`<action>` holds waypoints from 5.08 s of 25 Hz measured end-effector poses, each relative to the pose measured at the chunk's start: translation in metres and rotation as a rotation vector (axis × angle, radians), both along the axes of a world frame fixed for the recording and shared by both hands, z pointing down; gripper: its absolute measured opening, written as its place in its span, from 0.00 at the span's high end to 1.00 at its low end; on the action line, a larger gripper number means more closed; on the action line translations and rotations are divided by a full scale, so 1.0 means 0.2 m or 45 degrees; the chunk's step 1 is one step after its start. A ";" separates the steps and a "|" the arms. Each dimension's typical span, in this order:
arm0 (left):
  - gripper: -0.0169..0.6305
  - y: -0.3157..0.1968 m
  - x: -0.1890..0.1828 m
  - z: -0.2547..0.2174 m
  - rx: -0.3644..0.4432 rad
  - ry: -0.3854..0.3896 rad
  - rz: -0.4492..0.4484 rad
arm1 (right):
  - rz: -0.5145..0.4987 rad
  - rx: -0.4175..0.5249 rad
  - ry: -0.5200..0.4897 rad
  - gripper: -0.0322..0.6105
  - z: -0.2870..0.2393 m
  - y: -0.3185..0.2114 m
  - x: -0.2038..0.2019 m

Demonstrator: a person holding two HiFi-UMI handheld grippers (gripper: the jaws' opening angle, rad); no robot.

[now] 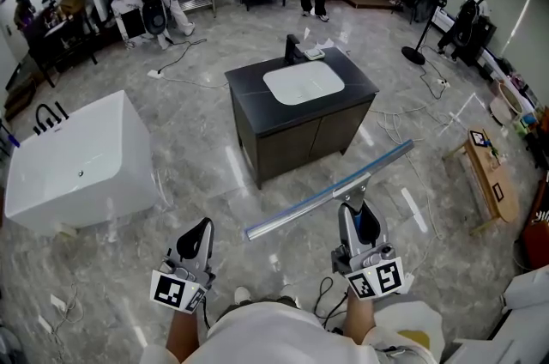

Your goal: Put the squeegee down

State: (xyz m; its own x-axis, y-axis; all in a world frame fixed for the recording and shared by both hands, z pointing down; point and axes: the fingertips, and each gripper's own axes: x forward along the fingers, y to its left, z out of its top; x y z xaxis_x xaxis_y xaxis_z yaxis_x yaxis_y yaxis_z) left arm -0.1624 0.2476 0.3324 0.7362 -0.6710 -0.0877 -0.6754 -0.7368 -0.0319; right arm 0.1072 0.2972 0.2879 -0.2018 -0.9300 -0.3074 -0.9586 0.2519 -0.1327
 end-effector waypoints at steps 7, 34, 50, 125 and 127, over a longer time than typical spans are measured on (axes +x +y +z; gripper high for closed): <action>0.98 0.03 0.06 -0.02 0.017 -0.004 -0.010 | 0.017 0.015 -0.002 0.74 0.00 0.03 0.09; 0.98 0.16 0.54 0.06 -0.002 -0.056 -0.052 | -0.009 -0.004 -0.056 0.74 0.12 0.08 0.60; 0.98 -0.32 0.52 0.08 0.026 -0.024 -0.014 | 0.054 0.014 -0.040 0.74 0.14 -0.28 0.60; 0.98 -2.49 0.37 0.57 -0.328 -0.083 -0.286 | -0.915 -0.880 0.730 0.74 2.01 -3.55 0.05; 0.98 -2.52 0.41 0.60 -0.345 -0.093 -0.268 | -0.954 -0.902 0.760 0.74 2.09 -3.57 0.04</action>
State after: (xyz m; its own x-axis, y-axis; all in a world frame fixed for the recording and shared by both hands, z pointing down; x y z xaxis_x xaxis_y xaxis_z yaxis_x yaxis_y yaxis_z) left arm -0.0810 -0.2572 0.4521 0.5767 -0.8007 0.1623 -0.8167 -0.5697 0.0918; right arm 0.1158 -0.4159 0.7052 -0.7038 -0.4443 0.5543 -0.5617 0.8258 -0.0512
